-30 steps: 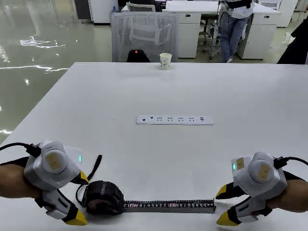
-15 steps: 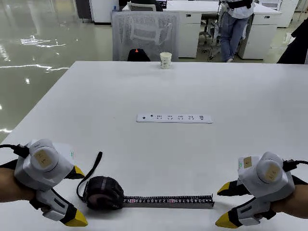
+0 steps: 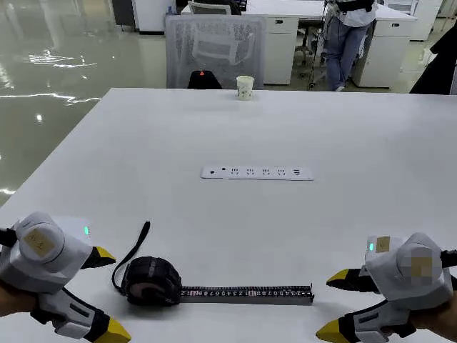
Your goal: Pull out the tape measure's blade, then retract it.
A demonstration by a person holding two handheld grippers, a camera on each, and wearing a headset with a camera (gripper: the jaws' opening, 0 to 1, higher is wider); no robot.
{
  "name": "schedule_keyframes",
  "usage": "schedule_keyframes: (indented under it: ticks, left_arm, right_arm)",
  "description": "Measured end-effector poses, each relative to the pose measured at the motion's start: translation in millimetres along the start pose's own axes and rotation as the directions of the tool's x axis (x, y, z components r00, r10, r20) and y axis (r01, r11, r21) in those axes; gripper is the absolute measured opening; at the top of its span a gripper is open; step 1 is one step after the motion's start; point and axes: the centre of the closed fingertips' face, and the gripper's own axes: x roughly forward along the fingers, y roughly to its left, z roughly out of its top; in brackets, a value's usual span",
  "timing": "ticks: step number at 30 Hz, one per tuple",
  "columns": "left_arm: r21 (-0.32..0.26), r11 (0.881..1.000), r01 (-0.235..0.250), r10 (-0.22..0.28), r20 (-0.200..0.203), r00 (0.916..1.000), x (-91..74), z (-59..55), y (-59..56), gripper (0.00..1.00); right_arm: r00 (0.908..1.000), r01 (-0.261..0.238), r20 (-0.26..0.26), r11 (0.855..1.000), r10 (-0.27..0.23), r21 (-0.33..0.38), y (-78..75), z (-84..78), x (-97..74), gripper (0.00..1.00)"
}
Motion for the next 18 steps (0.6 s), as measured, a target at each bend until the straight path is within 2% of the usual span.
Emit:
schedule_keyframes:
  ticks: [9, 13, 18]
  left_arm:
    - [-0.048, 0.998, -0.042, 0.045, 0.049, 0.9978, -6.9, -0.2, -8.1, 0.83]
    - [-0.081, 0.995, -0.066, 0.072, 0.074, 0.9946, -9.5, 0.8, -9.3, 0.85]
    - [-0.107, 0.991, -0.085, 0.096, 0.1, 0.9903, -10.1, 1.0, -16.6, 0.86]
  right_arm:
    - [0.9974, 0.047, 0.052, 0.998, -0.05, 0.047, 7.2, 3.4, -7.7, 0.57]
    - [0.9959, 0.06, 0.064, 0.996, -0.065, 0.069, 12.1, 2.8, -10.3, 0.59]
    - [0.9928, 0.077, 0.084, 0.992, -0.085, 0.098, 18.2, 4.0, -12.0, 0.61]
